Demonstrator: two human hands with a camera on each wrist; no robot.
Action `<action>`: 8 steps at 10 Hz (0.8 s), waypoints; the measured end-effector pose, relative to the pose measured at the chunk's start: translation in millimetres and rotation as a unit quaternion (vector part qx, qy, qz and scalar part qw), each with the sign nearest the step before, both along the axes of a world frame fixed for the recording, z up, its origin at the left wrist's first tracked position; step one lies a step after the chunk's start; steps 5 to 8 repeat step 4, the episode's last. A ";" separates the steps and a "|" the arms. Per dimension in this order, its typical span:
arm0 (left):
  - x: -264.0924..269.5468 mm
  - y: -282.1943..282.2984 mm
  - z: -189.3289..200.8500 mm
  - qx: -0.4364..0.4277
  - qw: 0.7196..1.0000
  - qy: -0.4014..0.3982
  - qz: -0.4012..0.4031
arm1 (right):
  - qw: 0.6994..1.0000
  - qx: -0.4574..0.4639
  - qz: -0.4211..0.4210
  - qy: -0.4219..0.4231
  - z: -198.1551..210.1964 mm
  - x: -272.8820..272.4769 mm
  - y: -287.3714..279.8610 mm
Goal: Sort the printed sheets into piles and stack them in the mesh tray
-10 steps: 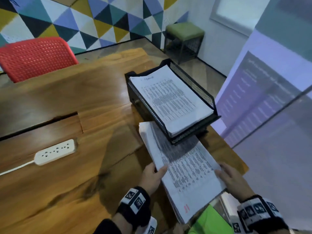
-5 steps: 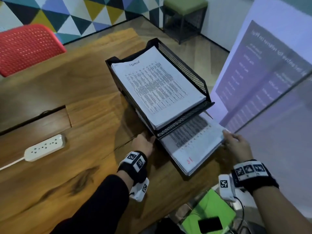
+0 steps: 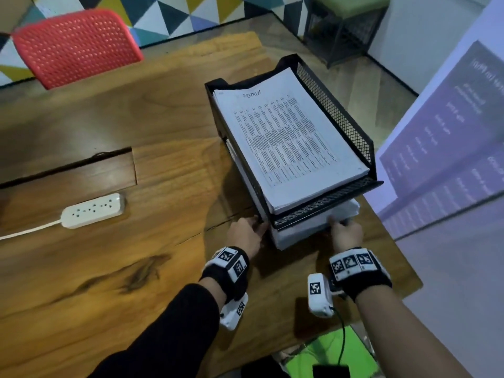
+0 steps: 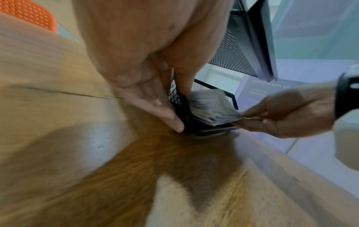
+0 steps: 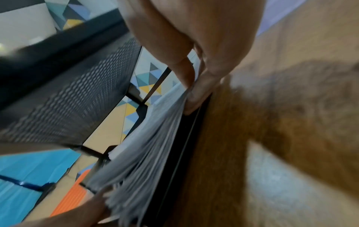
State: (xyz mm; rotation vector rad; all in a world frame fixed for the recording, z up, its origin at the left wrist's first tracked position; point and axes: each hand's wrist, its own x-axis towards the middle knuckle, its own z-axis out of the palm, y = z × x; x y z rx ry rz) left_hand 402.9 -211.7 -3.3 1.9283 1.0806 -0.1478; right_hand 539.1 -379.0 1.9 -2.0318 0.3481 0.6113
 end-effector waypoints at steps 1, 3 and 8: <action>-10.1 0.3 0.9 -0.003 0.999 0.006 -0.037 | 0.997 -0.048 0.064 -0.024 -3.2 2.5 23.0; -46.6 17.8 -5.0 0.067 0.995 0.017 -0.068 | 0.968 -0.178 0.141 -0.107 -1.5 0.1 24.2; -69.5 29.5 -5.7 0.109 0.992 0.032 -0.052 | 0.963 -0.195 0.154 -0.104 2.2 -16.2 20.8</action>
